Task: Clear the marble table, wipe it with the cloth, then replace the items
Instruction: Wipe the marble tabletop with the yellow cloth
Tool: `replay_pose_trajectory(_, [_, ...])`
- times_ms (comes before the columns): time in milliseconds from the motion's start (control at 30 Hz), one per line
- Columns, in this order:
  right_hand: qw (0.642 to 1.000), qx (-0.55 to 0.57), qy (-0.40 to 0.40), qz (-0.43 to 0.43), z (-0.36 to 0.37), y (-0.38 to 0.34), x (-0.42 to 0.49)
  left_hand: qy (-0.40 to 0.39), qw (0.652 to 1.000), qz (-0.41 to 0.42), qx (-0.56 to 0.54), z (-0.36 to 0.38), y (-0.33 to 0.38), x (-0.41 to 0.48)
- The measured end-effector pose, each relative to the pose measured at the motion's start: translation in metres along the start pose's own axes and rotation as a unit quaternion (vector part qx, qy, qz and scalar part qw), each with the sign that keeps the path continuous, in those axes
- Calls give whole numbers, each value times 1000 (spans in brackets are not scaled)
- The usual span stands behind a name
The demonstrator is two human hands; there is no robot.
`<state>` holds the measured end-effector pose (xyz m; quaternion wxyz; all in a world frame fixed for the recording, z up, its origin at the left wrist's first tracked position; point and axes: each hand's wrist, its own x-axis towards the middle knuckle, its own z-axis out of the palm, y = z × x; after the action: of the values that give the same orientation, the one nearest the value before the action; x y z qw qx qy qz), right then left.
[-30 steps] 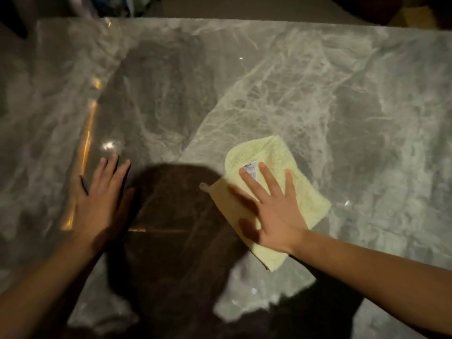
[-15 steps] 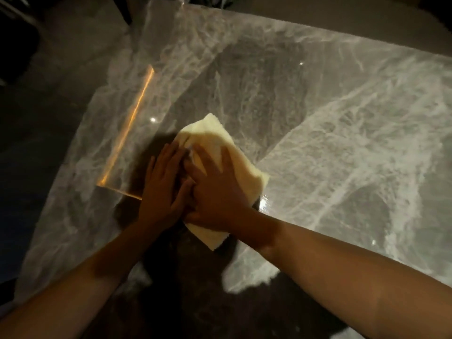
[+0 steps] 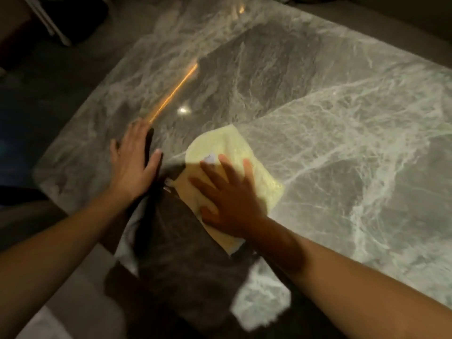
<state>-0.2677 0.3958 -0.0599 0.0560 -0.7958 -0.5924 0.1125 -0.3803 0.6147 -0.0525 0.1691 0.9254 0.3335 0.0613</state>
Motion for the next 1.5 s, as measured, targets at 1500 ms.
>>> replay_pose_trajectory(1500, [996,-56,-46,-55,-13,-57,195,13,987,-157,14,-1,-37,-77])
